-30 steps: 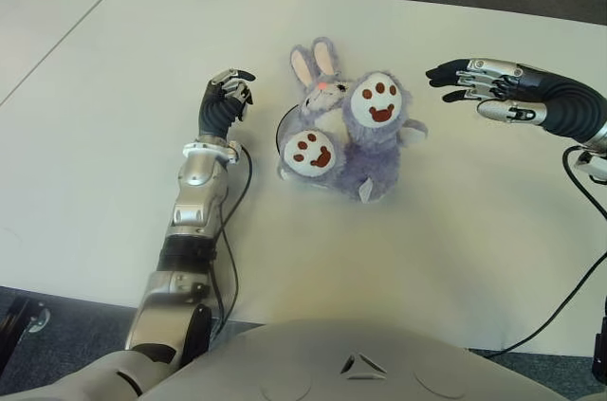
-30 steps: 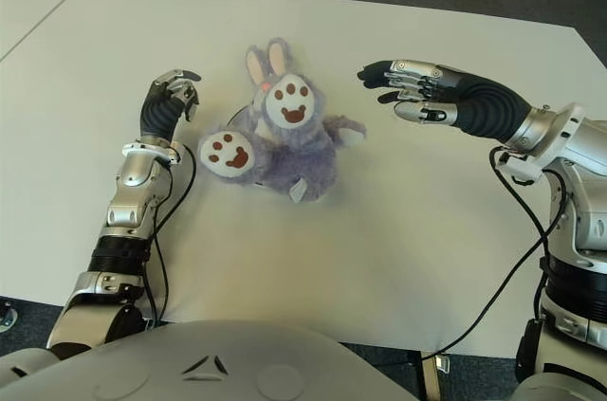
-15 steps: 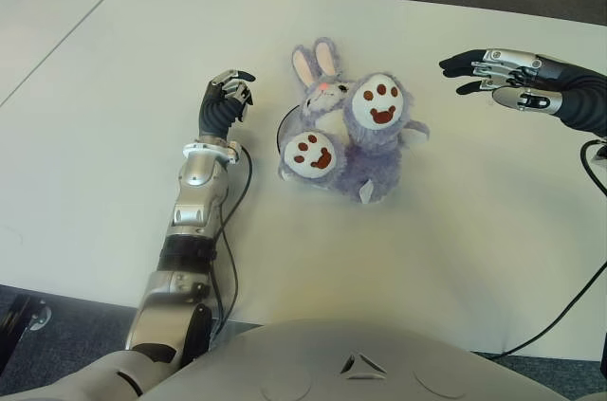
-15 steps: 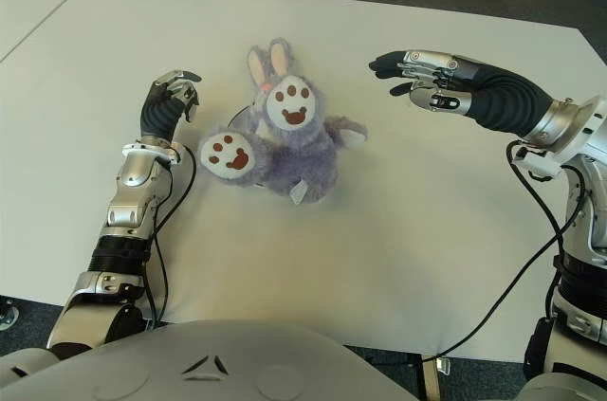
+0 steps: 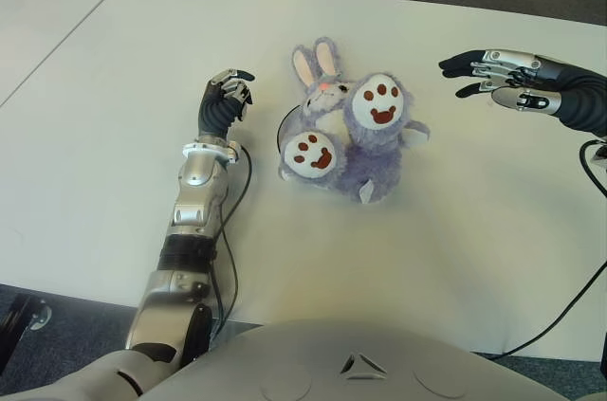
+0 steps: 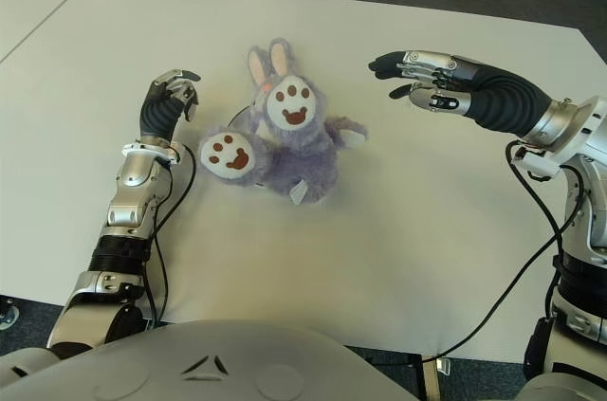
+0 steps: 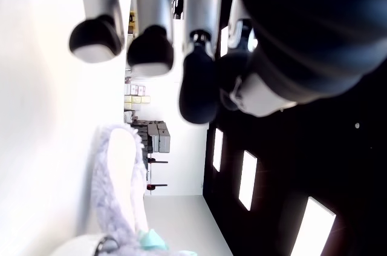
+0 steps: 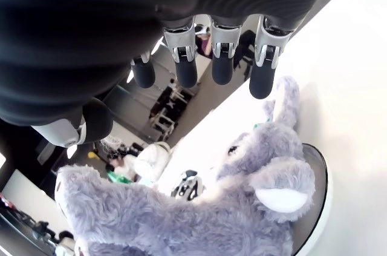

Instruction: Put the doll into the plate.

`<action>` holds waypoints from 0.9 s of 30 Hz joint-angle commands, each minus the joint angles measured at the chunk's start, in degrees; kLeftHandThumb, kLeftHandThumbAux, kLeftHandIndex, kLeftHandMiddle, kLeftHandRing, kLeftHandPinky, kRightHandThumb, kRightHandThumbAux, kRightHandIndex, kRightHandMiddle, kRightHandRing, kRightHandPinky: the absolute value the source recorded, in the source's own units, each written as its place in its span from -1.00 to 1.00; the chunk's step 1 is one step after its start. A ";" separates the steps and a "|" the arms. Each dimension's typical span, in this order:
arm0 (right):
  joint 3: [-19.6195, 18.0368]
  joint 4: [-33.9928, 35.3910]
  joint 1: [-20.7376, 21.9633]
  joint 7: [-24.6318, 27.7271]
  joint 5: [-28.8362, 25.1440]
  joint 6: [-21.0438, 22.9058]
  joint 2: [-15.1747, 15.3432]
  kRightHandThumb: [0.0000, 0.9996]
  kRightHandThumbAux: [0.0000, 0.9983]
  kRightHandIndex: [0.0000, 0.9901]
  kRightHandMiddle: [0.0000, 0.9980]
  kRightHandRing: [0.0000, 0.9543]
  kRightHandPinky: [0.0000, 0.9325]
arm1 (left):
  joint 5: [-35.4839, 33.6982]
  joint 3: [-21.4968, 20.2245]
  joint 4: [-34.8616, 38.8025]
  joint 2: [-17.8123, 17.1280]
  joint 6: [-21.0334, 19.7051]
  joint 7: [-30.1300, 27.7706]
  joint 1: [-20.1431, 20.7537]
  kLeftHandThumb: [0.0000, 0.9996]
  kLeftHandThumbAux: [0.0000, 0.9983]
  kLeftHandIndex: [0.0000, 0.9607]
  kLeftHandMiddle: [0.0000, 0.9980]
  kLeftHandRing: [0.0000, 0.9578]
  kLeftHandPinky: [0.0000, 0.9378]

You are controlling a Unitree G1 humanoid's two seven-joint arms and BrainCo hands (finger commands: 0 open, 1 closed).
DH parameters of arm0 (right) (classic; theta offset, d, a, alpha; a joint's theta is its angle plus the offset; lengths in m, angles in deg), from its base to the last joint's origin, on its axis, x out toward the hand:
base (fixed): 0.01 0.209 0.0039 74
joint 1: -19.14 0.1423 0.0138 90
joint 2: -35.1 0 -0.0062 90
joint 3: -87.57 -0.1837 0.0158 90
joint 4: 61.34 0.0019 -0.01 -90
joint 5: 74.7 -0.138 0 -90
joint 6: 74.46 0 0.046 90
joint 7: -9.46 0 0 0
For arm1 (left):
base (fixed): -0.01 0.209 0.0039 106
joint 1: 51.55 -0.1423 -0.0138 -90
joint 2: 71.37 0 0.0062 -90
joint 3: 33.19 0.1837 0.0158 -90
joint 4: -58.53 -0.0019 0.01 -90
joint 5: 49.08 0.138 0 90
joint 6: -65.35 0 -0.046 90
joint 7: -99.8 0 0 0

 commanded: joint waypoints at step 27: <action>7.81 -23.09 11.91 -44.51 17.12 5.54 -27.04 0.42 0.44 -0.16 -0.18 -0.08 -0.01 | -0.89 0.52 -1.44 2.11 -1.13 -0.30 -3.64 0.43 0.41 -0.08 0.69 0.78 0.83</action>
